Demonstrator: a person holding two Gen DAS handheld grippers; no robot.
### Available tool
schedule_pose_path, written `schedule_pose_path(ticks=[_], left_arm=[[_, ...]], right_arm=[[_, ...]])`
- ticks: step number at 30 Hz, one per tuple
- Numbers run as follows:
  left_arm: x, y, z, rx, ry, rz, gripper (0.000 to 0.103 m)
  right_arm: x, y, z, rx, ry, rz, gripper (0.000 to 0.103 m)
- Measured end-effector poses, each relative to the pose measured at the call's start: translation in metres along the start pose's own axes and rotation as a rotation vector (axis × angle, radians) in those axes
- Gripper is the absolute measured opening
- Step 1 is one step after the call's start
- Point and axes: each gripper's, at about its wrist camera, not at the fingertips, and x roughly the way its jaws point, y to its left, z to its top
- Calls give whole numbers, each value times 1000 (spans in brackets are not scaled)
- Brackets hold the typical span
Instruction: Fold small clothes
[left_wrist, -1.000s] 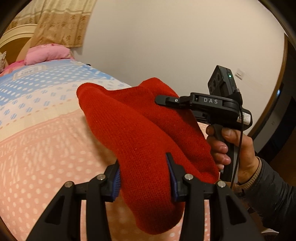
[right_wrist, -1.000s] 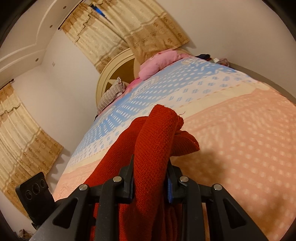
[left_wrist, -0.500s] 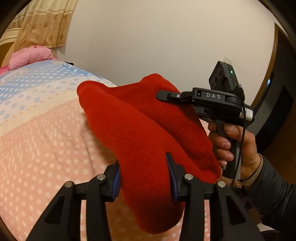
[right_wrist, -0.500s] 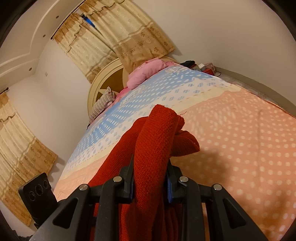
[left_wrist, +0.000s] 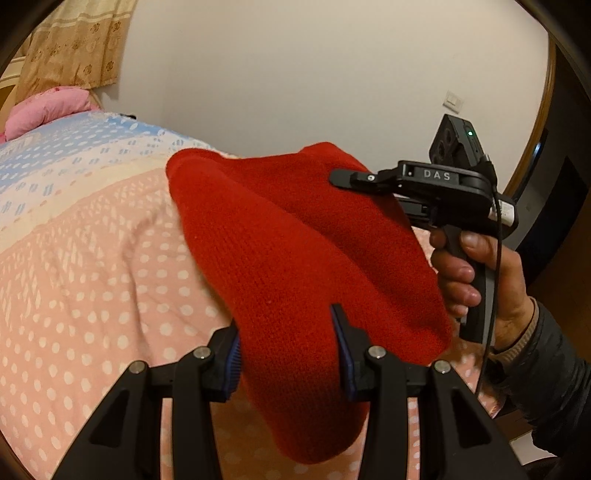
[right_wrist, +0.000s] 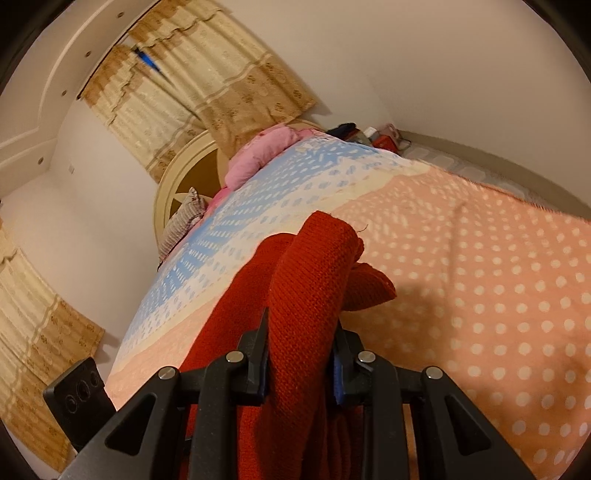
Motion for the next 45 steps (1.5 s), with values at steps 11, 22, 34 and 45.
schedule_pose_path(ticks=[11,22,34,45], left_arm=[[-1,0,-13,-18,23,9,44],[-5,0,-21,-59,17,27,53],[-5,6,-20,-88,17,90,77],[-30,0,1,-41,-73,192,95]], right_arm=[[12,-24,-6,55,2,-4,26],[20,-40,-10,99,19,7,26],[23,-42,-20,89,40,-63,26],[9,-21,-20,11,8,-241,41]])
